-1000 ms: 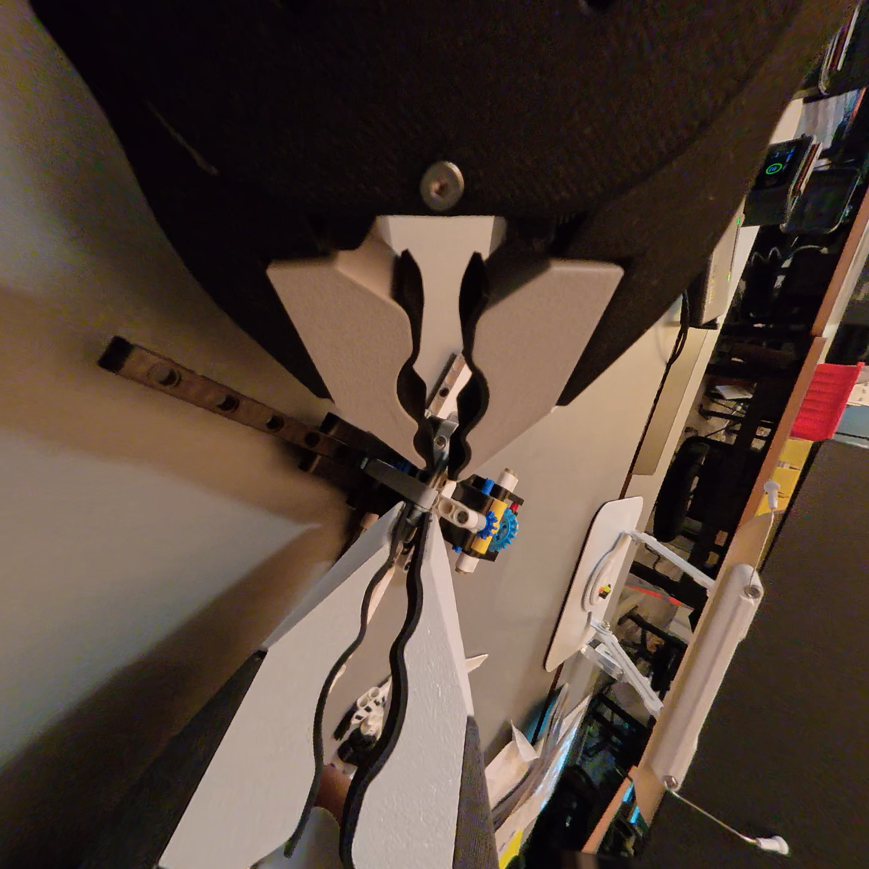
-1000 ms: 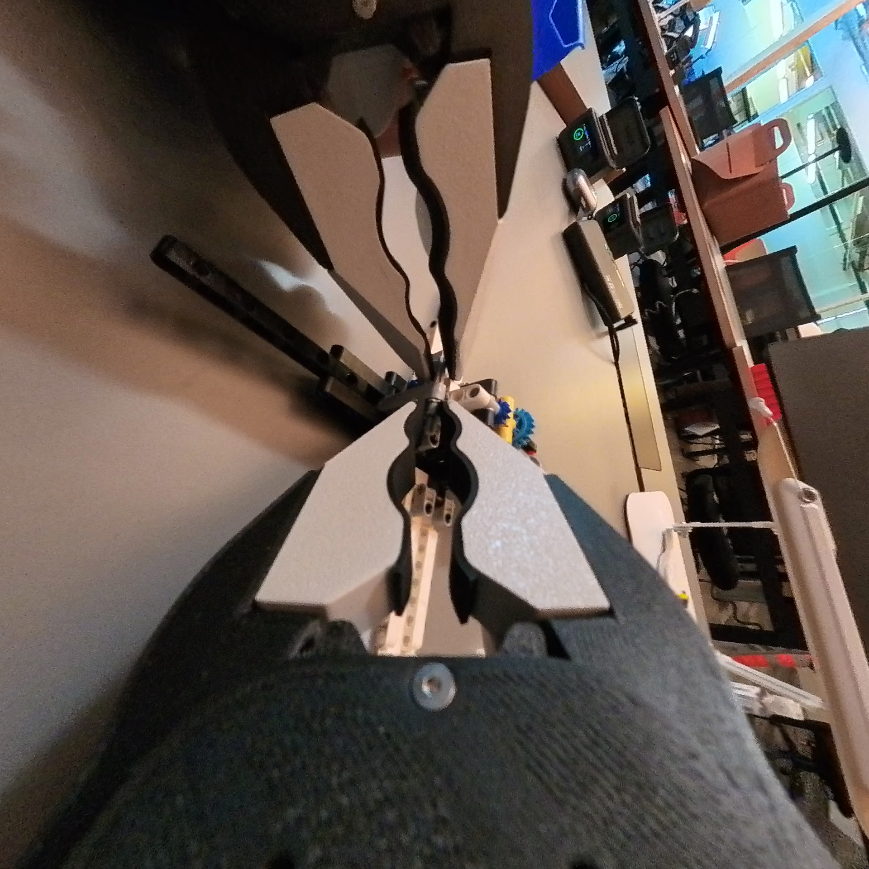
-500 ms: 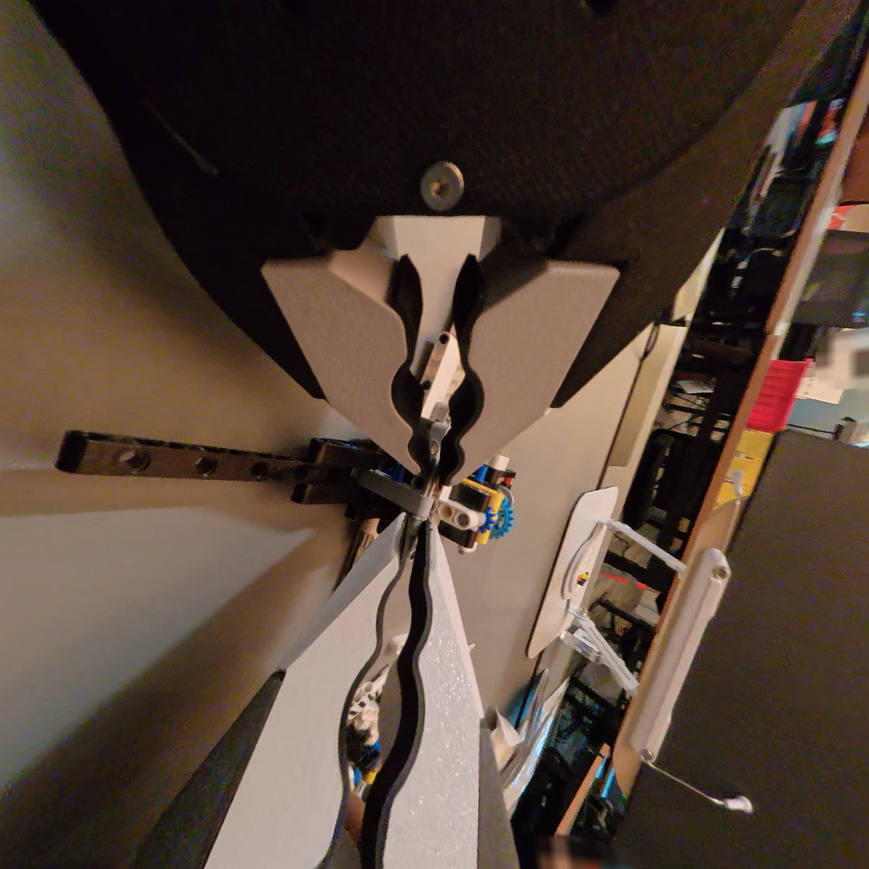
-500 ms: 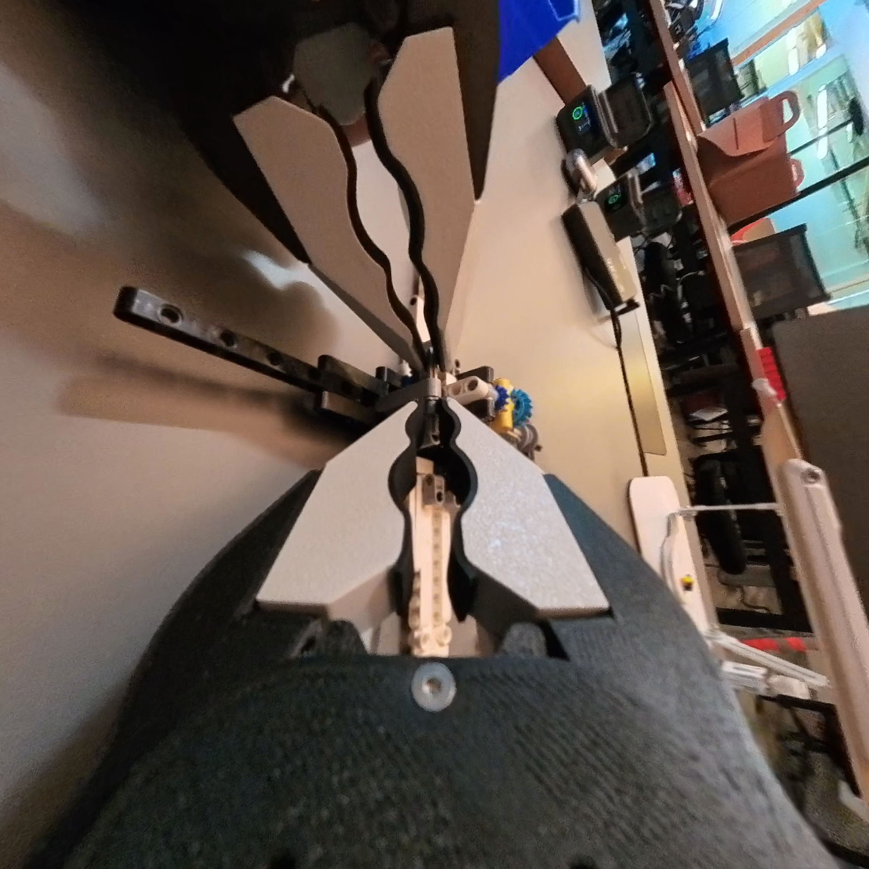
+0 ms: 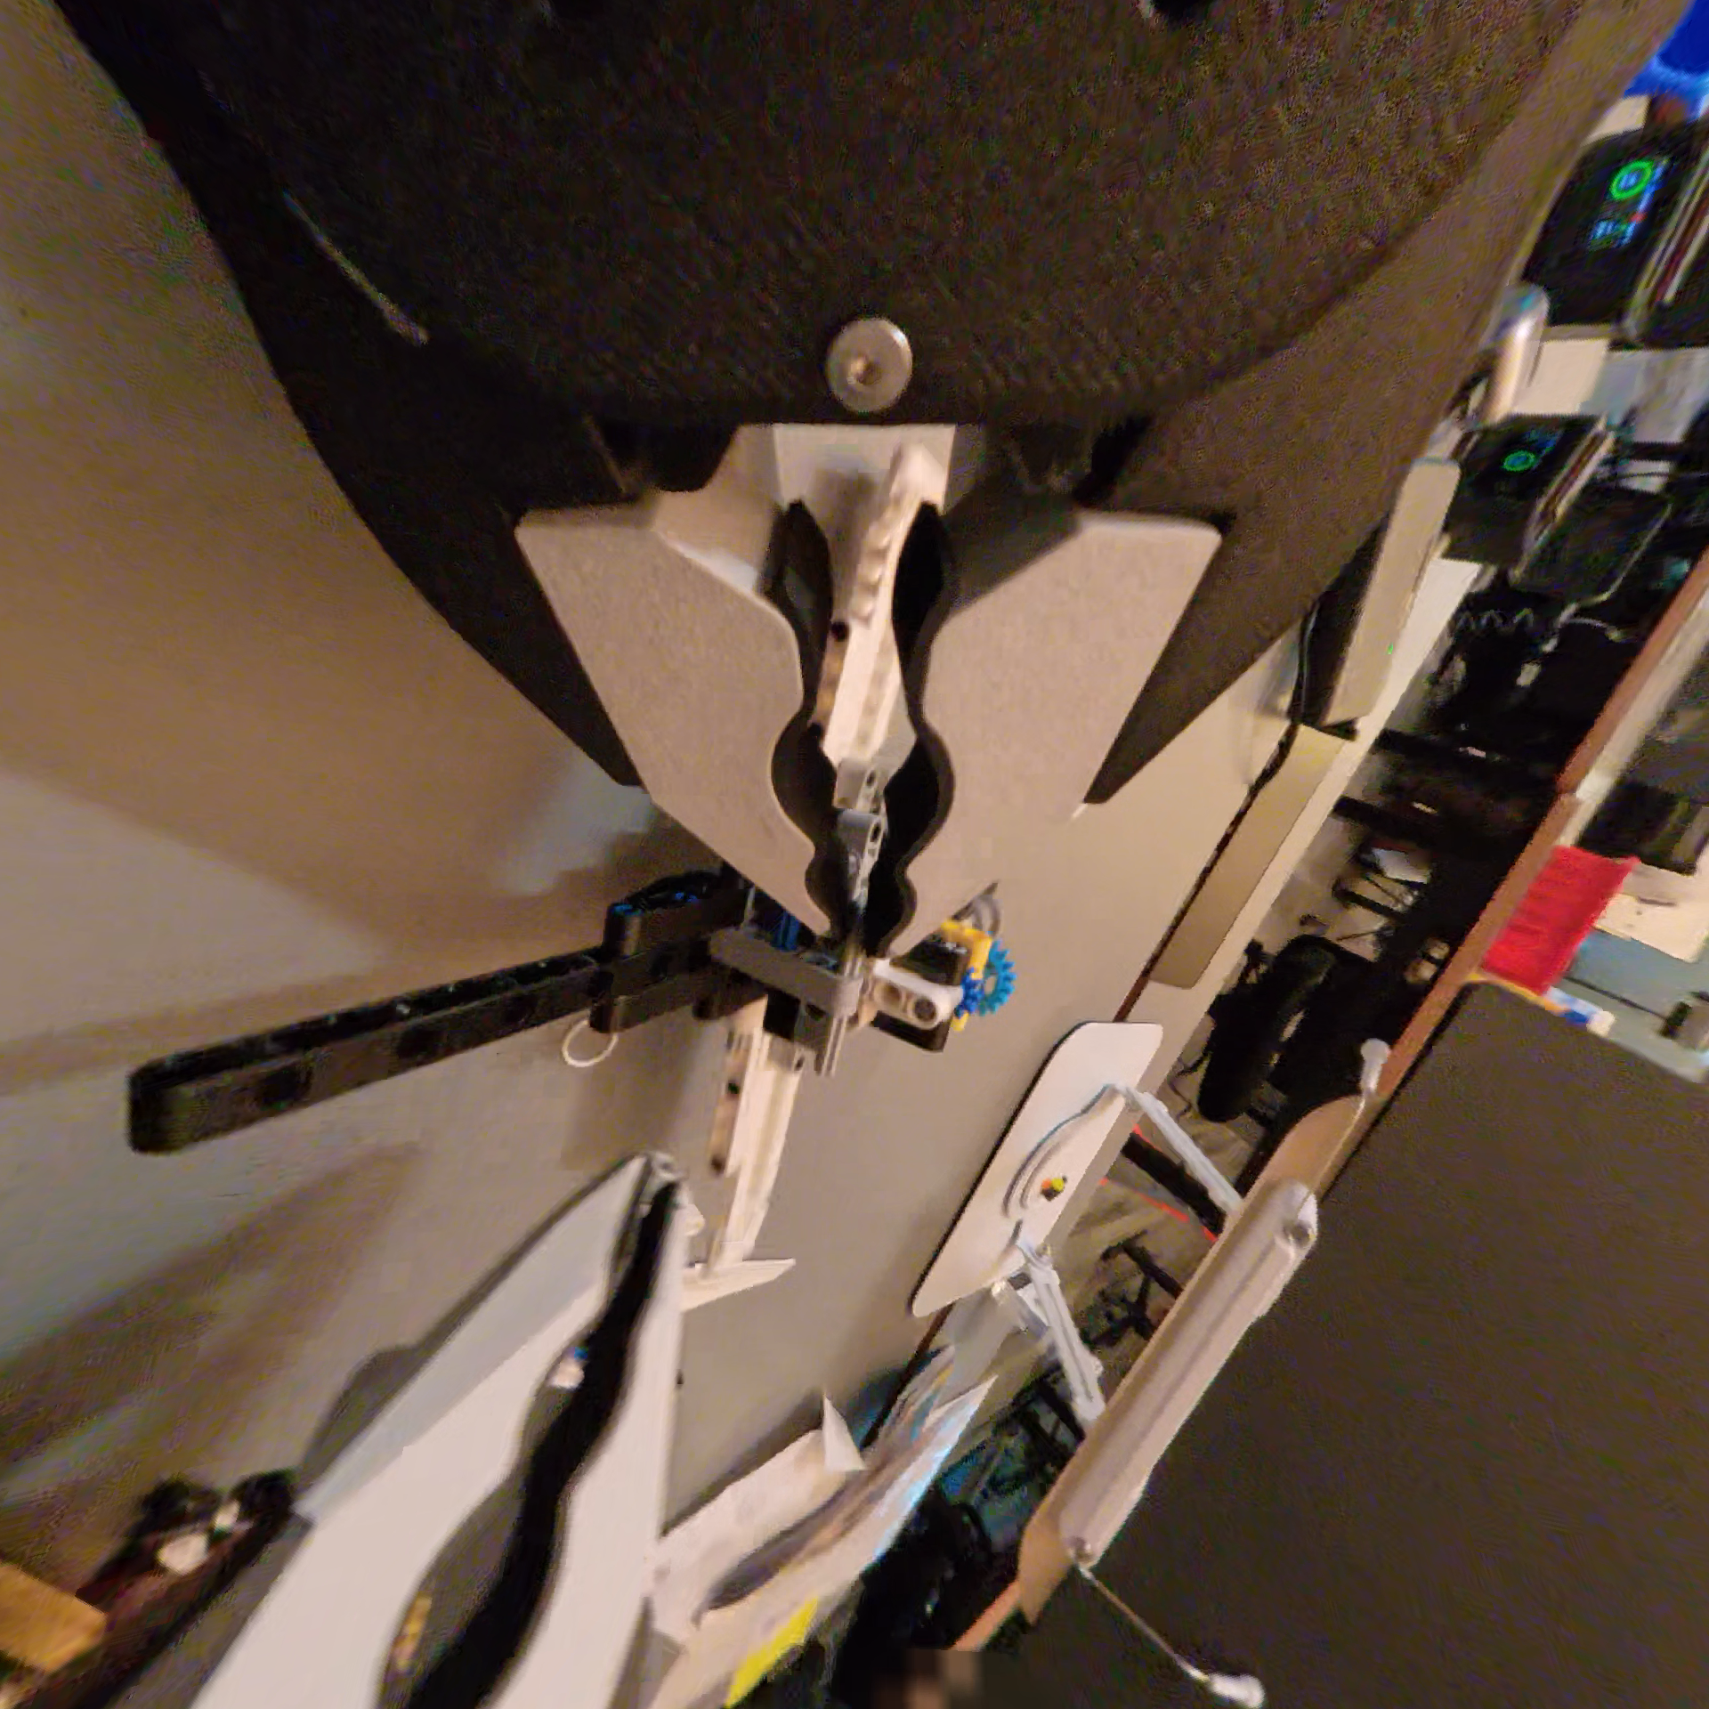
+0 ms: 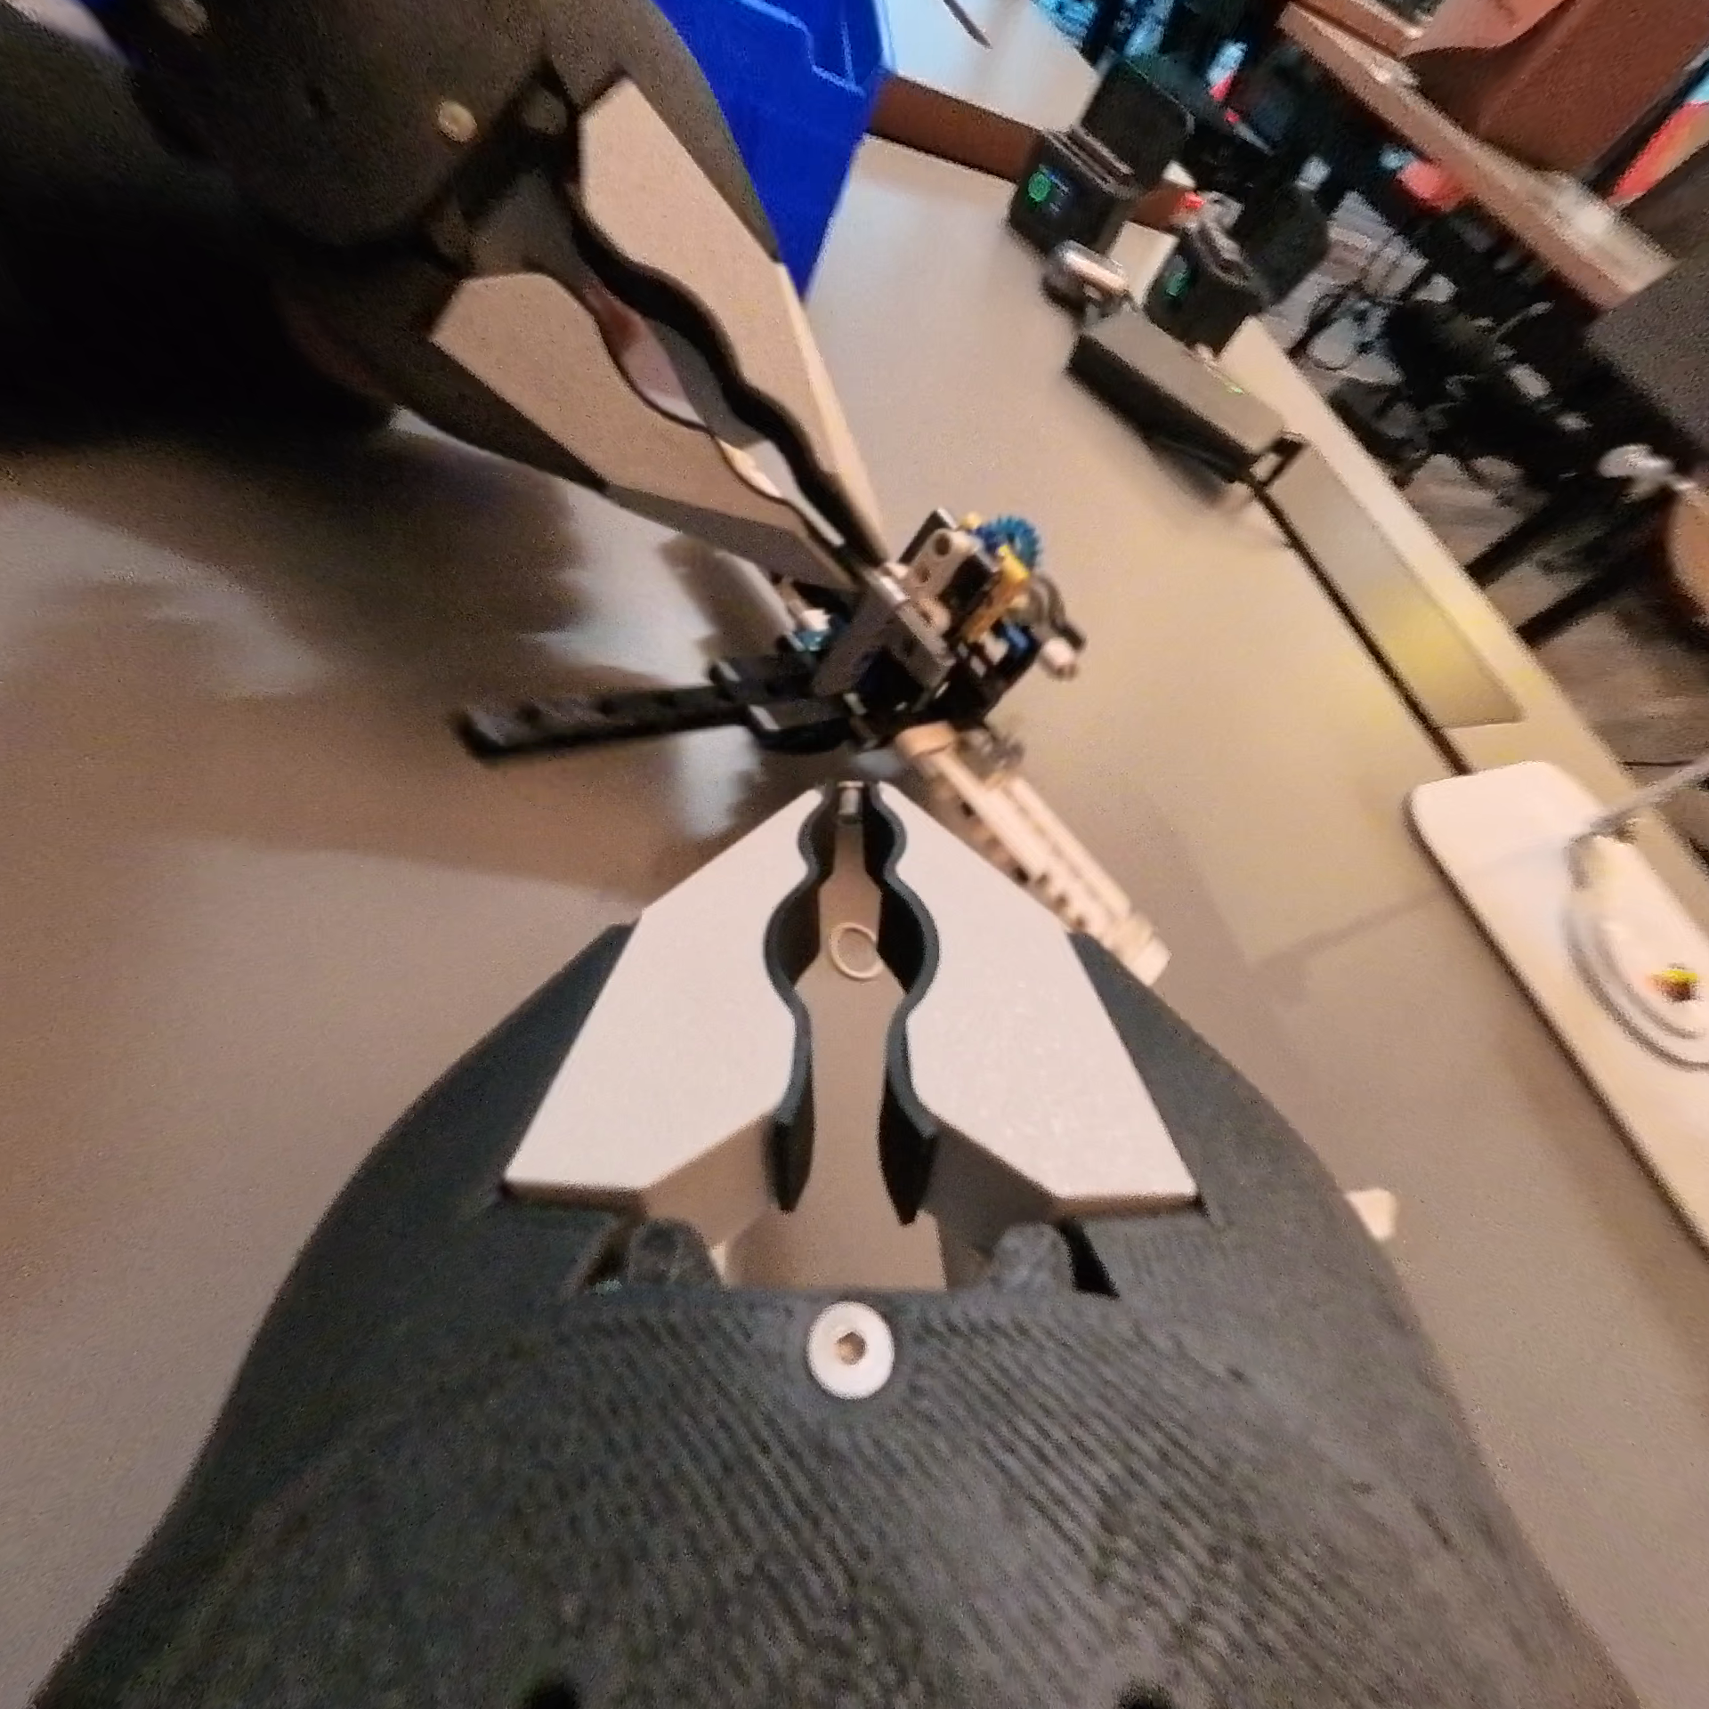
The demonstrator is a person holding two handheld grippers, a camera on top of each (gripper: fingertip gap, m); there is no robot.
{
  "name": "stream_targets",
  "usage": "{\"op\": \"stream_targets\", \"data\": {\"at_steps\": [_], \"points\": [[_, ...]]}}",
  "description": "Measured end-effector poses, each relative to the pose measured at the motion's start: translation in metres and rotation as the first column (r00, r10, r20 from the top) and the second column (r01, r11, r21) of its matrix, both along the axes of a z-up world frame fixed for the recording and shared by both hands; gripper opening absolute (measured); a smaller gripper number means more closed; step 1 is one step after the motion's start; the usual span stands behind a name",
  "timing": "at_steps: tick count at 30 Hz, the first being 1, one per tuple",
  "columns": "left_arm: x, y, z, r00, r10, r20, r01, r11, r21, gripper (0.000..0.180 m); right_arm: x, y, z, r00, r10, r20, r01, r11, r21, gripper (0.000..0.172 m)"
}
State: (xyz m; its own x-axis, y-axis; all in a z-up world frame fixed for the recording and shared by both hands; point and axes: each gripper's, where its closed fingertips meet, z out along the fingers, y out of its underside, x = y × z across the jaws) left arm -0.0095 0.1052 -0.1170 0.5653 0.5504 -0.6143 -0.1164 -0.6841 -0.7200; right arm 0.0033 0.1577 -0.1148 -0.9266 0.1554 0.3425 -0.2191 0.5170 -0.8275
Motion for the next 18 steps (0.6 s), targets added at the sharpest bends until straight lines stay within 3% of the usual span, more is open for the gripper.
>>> {"op": "stream_targets", "data": {"at_steps": [3,8,13,14,16,18], "points": [[0.003,-0.001,-0.012,0.999,-0.011,0.046,0.011,1.0,-0.012,0.004,-0.021,0.017,-0.008,0.993,-0.087,-0.084,0.092,0.994,0.063,0.004],[0.001,-0.009,-0.017,0.998,0.011,0.057,-0.01,1.0,-0.017,0.004,-0.056,0.069,-0.013,0.954,-0.297,-0.043,0.299,0.952,0.058,0.005],[0.001,-0.008,-0.017,0.998,0.007,0.064,-0.006,1.0,-0.015,0.004,-0.085,0.13,-0.041,0.832,-0.553,0.048,0.54,0.827,0.158,0.005],[0.001,-0.008,-0.017,0.998,0.004,0.067,-0.003,1.0,-0.013,0.004,-0.088,0.138,-0.046,0.812,-0.581,0.06,0.563,0.806,0.183,0.007],[0.002,-0.007,-0.018,0.997,0.002,0.075,-0.002,1.0,-0.01,0.004,-0.091,0.141,-0.048,0.791,-0.607,0.081,0.587,0.789,0.179,0.032],[0.002,-0.006,-0.019,0.997,-0.002,0.078,0.003,1.0,-0.015,0.003,-0.086,0.123,-0.035,0.822,-0.559,0.109,0.55,0.828,0.106,0.04]]}}
